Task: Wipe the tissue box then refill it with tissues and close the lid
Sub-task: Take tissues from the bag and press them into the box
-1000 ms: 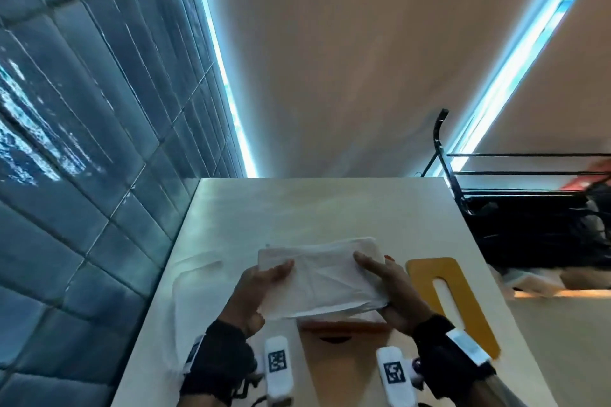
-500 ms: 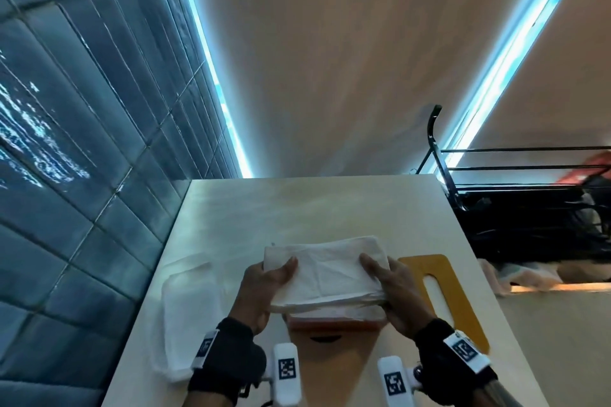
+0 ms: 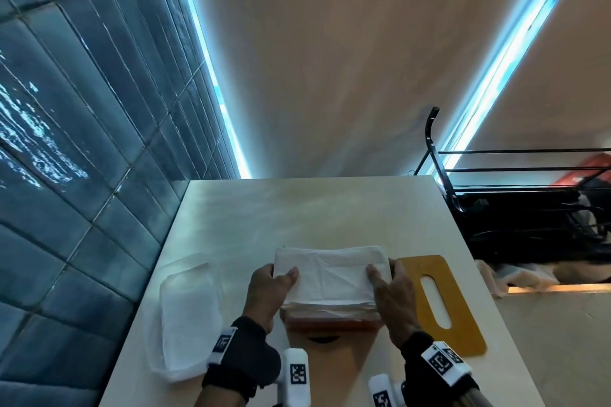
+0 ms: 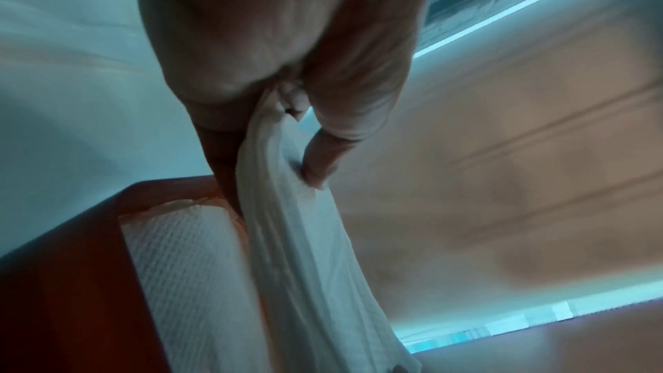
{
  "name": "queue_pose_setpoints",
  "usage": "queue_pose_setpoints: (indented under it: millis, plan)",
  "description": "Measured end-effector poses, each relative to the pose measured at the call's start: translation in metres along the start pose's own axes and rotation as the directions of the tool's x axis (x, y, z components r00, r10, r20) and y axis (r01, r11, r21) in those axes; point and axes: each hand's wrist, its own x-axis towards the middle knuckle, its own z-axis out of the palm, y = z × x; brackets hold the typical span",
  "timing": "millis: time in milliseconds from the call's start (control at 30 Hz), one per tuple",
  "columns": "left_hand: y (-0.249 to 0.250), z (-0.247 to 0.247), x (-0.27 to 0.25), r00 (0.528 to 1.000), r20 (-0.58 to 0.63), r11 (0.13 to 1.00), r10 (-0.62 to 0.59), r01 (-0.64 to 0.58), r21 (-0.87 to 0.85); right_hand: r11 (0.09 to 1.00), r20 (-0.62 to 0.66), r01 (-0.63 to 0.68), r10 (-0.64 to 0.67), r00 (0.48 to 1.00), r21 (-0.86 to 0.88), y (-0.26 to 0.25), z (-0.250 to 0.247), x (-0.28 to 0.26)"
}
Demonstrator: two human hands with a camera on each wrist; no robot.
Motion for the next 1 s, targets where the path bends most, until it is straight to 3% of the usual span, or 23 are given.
queue_pose_setpoints:
  millis: [100,233,533,633,700,833,1000]
  plan:
    - [0.000,0.006,0.006,1.000,0.009,0.971,0.024,-0.025,0.239,0.983,-0.004,0.030,-0.031,1.000,-0.179,0.012,0.000,0.003]
    - [0.004,0.014,0.004,0.997,0.011,0.782,0.072,-0.063,0.620,0.949,0.025,0.078,-0.074,0.997,-0.306,0.016,0.000,0.005]
    - [0.010,0.028,-0.002,0.987,0.041,0.474,0.156,-0.111,0.874,0.833,0.109,0.220,-0.191,0.976,-0.508,0.014,0.007,0.003]
    - [0.011,0.023,-0.009,0.971,0.040,0.342,0.236,-0.122,0.932,0.681,0.149,0.327,-0.308,0.940,-0.655,0.006,0.003,-0.002]
    - [0.012,0.020,-0.012,0.949,0.047,0.306,0.312,-0.147,0.941,0.551,0.237,0.415,-0.367,0.900,-0.724,-0.004,0.002,-0.004]
    - [0.010,0.029,-0.010,0.945,0.169,0.273,0.281,-0.247,0.930,0.440,0.384,0.443,-0.221,0.896,-0.781,-0.013,0.011,0.003]
    - [0.003,0.048,-0.012,0.949,0.247,0.086,0.196,-0.268,0.960,0.345,0.414,0.394,-0.016,0.910,-0.852,-0.011,0.021,0.009]
